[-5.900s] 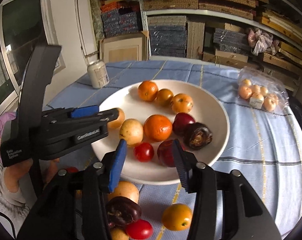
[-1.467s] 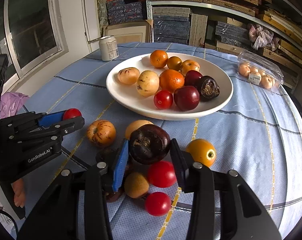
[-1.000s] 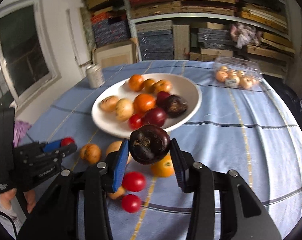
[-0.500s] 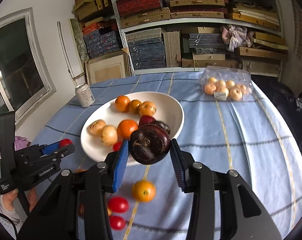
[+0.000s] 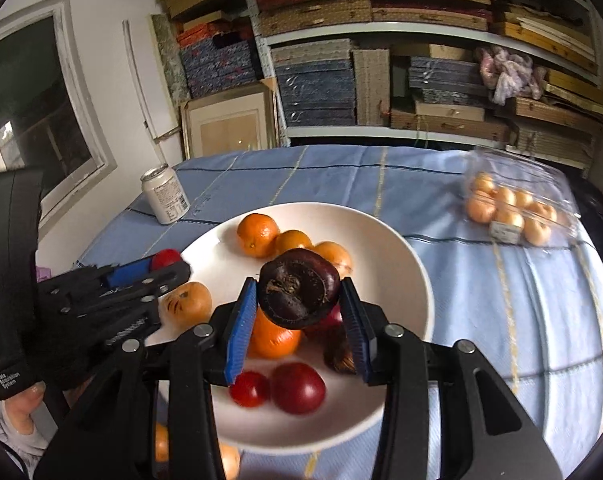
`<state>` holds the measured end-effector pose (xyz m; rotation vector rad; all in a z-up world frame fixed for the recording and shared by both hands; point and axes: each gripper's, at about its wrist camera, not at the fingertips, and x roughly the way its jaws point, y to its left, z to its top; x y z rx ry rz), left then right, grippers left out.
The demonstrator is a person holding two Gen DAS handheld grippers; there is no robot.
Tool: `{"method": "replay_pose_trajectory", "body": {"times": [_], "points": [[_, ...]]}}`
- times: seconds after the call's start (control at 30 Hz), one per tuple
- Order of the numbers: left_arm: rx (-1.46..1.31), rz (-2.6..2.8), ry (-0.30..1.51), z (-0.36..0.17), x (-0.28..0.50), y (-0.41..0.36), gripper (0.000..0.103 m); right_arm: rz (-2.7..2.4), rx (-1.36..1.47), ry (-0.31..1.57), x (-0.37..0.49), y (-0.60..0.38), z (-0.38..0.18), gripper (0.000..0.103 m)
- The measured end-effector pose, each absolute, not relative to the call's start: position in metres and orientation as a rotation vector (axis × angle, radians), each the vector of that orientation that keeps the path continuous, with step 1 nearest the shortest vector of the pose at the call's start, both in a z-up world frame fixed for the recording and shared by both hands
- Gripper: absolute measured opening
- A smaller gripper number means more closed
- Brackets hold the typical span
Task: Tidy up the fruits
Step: 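Carry the tomato and dark purple fruit over the white plate with both tools, then lower both fruits into the white plate and open both tools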
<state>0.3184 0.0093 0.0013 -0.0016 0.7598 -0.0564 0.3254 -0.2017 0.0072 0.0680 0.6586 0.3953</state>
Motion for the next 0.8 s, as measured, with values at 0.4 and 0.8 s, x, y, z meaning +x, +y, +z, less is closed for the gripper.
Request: {"method": "replay_pose_trajectory", "body": {"times": [0.4, 0.8], "points": [[0.014, -0.031, 0.784, -0.019, 0.361, 0.009, 0.041, 0.433, -0.016, 0.71, 0.36, -0.168, -0.015, 0.046], [0.074, 0.001, 0.725, 0.005, 0.319, 0.008, 0.054, 0.427, 0.041, 0.634, 0.319, -0.195, 0.014, 0.055]]}}
